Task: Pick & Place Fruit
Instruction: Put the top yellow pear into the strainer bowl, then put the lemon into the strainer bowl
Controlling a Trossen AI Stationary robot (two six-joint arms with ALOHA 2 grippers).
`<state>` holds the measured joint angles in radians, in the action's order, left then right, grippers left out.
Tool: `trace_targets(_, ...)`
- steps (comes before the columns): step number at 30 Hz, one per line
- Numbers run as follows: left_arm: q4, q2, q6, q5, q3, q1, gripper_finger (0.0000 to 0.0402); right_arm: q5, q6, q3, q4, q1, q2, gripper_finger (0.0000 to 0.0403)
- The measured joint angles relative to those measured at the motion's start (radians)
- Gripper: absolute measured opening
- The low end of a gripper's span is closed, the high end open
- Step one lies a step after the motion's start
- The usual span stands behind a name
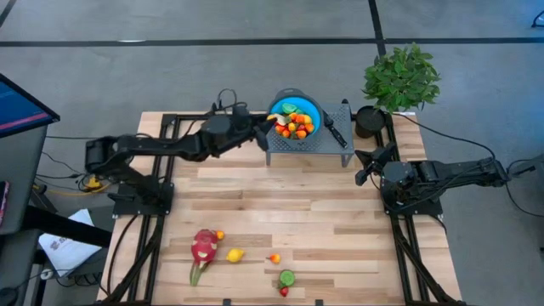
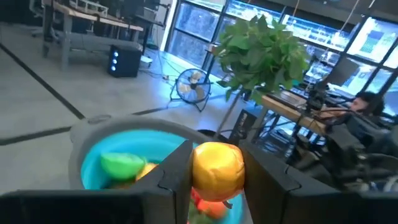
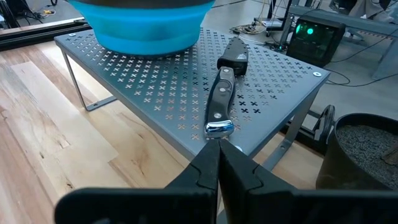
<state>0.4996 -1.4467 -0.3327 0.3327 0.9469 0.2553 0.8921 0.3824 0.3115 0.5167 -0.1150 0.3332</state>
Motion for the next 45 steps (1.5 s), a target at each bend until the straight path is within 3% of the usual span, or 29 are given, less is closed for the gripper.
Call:
trace_targets(12, -0.001, -0.151, 0.04, -0.009, 0.091, 0.041, 0.0118, 0.0, 0.0, 0.0, 0.001, 0.0, 0.0, 0.0)
trace_targets(23, 0.007, -0.152, 0.041, -0.009, 0.091, 0.041, 0.0217, 0.0, 0.0, 0.0, 0.001, 0.0, 0.0, 0.0)
trace_targets(28, 0.019, -0.152, 0.041, -0.009, 0.091, 0.036, 0.0232, 0.0, 0.0, 0.0, 0.002, 0.0, 0.0, 0.0)
trace_targets(45, 0.019, -0.151, 0.037, -0.009, 0.091, -0.081, 0.0086, 0.0, 0.0, 0.0, 0.002, 0.0, 0.0, 0.0)
